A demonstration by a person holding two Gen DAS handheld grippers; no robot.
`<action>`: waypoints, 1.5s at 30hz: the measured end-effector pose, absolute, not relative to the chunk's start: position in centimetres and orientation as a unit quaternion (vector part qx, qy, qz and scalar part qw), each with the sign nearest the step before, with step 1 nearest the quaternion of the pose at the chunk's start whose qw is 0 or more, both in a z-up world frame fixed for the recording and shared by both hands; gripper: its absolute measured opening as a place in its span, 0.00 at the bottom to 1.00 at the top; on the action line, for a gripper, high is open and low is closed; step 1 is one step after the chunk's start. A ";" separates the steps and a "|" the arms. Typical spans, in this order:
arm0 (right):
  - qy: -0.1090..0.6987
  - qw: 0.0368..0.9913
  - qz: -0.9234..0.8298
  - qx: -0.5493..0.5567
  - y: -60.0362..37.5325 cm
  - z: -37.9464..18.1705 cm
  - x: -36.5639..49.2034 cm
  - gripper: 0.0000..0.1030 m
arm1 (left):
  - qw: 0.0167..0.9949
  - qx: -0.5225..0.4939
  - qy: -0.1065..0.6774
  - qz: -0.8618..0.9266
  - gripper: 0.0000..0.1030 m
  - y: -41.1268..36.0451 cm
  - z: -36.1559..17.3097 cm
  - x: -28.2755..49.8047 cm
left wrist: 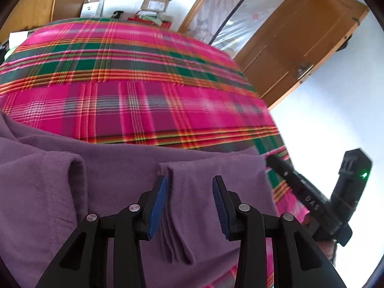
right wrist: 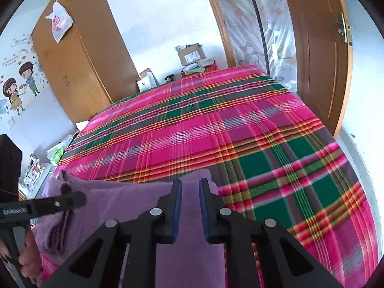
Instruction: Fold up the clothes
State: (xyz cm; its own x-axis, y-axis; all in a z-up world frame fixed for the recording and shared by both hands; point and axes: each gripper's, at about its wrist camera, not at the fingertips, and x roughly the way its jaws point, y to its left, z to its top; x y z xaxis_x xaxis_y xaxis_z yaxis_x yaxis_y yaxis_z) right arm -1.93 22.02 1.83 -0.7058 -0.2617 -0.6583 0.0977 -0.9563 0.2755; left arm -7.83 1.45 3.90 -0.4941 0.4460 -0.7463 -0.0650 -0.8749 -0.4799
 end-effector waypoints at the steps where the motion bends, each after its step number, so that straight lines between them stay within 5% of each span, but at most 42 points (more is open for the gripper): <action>1: -0.109 0.095 -0.915 0.376 22.0 1.6 -2.2 0.15 | 0.147 -0.486 -0.199 0.838 0.40 1.5 3.5 -8.2; 19: -0.099 0.049 -0.909 0.401 21.5 0.7 -2.7 0.16 | 0.121 -0.487 -0.188 0.844 0.40 0.5 3.6 -7.4; 34: -0.040 0.187 -0.899 0.394 10.6 1.4 2.4 0.16 | 0.110 -0.471 -0.211 0.849 0.40 -3.3 5.1 -3.3; 45: 0.010 0.164 -0.892 0.421 7.4 0.0 2.7 0.16 | 0.077 -0.450 -0.252 0.853 0.40 -8.5 5.8 0.0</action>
